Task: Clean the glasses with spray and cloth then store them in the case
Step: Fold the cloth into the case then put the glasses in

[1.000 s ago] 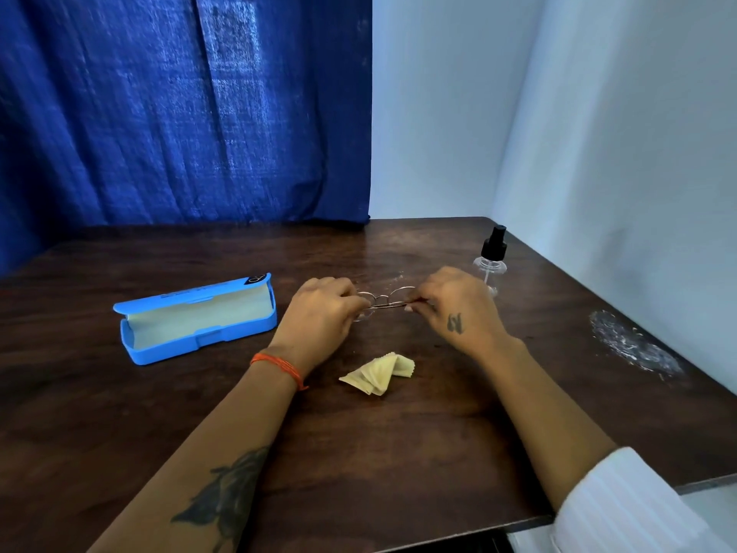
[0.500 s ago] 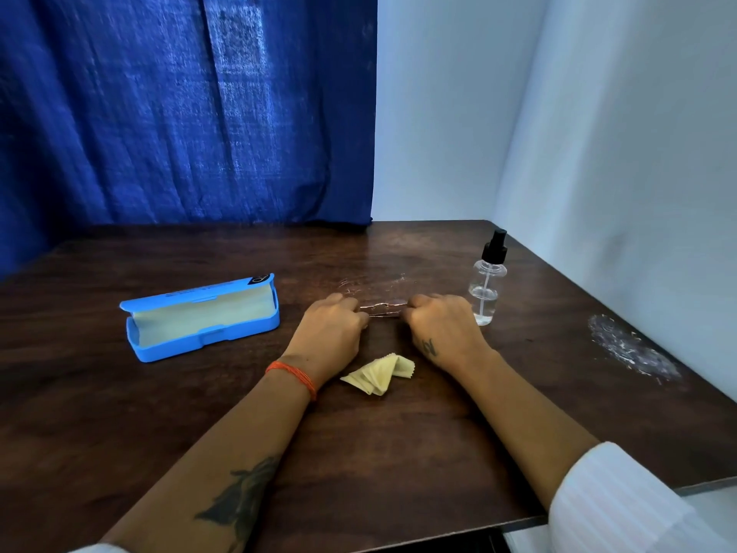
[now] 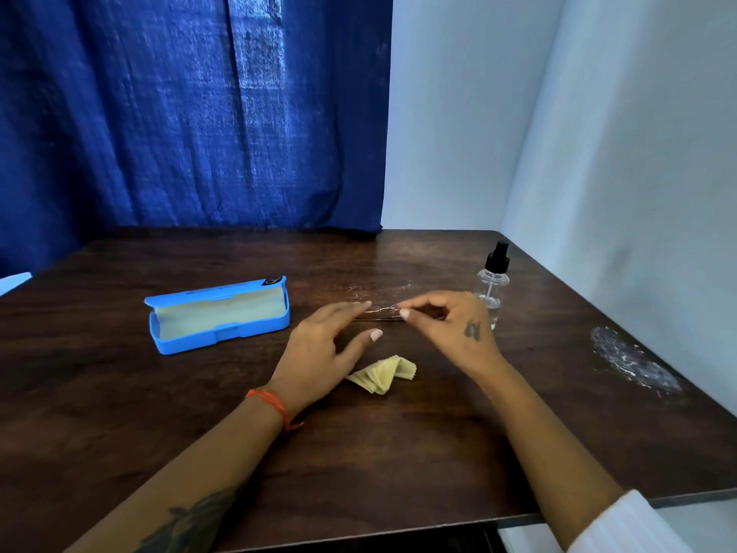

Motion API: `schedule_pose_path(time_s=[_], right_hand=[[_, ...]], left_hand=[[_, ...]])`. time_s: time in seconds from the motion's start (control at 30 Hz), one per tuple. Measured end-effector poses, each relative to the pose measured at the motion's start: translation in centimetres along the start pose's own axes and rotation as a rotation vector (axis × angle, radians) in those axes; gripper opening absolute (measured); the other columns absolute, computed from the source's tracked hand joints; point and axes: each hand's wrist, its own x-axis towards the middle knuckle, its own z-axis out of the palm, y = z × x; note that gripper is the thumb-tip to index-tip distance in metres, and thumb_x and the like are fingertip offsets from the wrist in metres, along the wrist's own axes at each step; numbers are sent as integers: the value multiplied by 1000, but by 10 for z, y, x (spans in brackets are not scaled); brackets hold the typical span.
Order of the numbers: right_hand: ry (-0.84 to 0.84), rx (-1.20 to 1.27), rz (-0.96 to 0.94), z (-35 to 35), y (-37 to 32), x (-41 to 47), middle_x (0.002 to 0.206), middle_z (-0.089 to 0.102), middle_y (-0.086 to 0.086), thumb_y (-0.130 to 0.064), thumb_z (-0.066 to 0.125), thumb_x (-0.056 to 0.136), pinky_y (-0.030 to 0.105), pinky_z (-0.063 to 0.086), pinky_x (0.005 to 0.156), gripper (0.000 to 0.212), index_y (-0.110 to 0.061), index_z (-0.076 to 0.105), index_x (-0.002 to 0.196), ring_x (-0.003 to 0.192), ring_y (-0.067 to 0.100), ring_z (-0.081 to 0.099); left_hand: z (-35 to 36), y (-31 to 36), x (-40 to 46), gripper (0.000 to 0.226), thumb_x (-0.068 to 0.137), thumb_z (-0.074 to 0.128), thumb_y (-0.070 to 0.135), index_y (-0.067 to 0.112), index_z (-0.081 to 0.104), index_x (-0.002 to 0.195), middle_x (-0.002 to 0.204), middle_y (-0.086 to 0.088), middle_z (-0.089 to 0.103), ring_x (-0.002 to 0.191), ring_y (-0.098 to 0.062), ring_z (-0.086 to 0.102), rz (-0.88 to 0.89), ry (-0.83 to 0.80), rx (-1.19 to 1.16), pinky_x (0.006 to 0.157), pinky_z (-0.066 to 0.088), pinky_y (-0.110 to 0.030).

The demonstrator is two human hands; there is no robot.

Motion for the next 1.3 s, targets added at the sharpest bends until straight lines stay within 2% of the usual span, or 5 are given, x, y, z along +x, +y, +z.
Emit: schedule_pose_path(time_s=[0.27, 0.73, 0.97, 1.13, 1.3], right_hand=[[-410, 46, -49, -16, 0, -41, 110, 65, -12, -12, 77, 72, 10, 44, 87, 40, -28, 68, 108, 104, -4, 57], [-171, 352, 145, 4, -16, -44, 65, 67, -6, -5, 69, 77, 19, 51, 58, 19, -23, 70, 69, 62, 6, 61], [-406, 930, 448, 3, -29, -35, 80, 74, 4, -21, 64, 78, 25, 57, 58, 10, -16, 62, 69, 72, 15, 69], [-578, 890, 452, 8, -32, -30, 94, 72, 8, -10, 68, 70, 29, 58, 76, 38, -12, 65, 108, 90, 19, 68], [-356, 753, 246, 11, -28, -32, 76, 70, -1, -10, 69, 72, 20, 55, 63, 11, -18, 74, 79, 74, 12, 64]], left_hand=[[-11, 7, -35, 91, 70, 52, 71, 43, 4, 143, 148, 17, 28, 134, 3, 24, 91, -383, 76, 115, 17, -27], [-20, 24, -24, 26, 79, 67, 4, 16, 67, 102, 89, -7, 69, 81, -10, 64, -407, -77, -712, 74, 55, -20], [-26, 21, -17, 32, 62, 75, 21, 14, 61, 91, 74, -2, 74, 69, -7, 67, -570, -165, -1021, 55, 52, -17], [-28, 18, -17, 37, 55, 78, 31, 18, 62, 86, 71, 0, 73, 66, -5, 66, -569, -209, -999, 51, 49, -15], [-30, 16, -15, 35, 56, 78, 36, 21, 66, 85, 76, 2, 73, 69, -5, 65, -570, -205, -1018, 55, 50, -17]])
